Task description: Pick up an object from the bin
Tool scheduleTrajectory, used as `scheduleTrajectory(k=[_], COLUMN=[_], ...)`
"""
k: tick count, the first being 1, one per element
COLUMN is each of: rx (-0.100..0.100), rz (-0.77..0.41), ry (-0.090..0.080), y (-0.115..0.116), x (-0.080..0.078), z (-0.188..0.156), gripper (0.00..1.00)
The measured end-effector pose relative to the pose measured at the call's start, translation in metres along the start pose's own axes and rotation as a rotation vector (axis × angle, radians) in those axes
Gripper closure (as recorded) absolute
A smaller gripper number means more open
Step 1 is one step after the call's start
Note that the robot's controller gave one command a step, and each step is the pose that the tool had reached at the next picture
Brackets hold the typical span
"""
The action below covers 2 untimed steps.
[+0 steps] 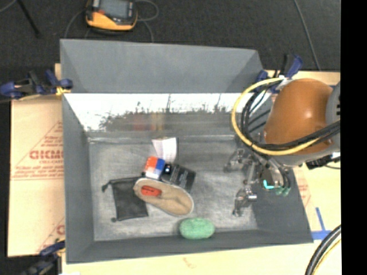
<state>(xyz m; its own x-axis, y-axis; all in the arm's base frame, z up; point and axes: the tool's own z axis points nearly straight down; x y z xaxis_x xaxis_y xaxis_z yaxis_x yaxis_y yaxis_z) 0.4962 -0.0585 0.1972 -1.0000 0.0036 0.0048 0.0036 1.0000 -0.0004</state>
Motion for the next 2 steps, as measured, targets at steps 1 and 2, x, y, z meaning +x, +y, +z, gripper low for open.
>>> scheduleTrajectory(k=[1,2], rx=[0.001,-0.001], rz=[-0.002,0.021], ry=[-0.008,-0.014], y=[0.000,0.046], x=[-0.002,-0.022], z=[-0.004,0.066], gripper=[0.00,0.00])
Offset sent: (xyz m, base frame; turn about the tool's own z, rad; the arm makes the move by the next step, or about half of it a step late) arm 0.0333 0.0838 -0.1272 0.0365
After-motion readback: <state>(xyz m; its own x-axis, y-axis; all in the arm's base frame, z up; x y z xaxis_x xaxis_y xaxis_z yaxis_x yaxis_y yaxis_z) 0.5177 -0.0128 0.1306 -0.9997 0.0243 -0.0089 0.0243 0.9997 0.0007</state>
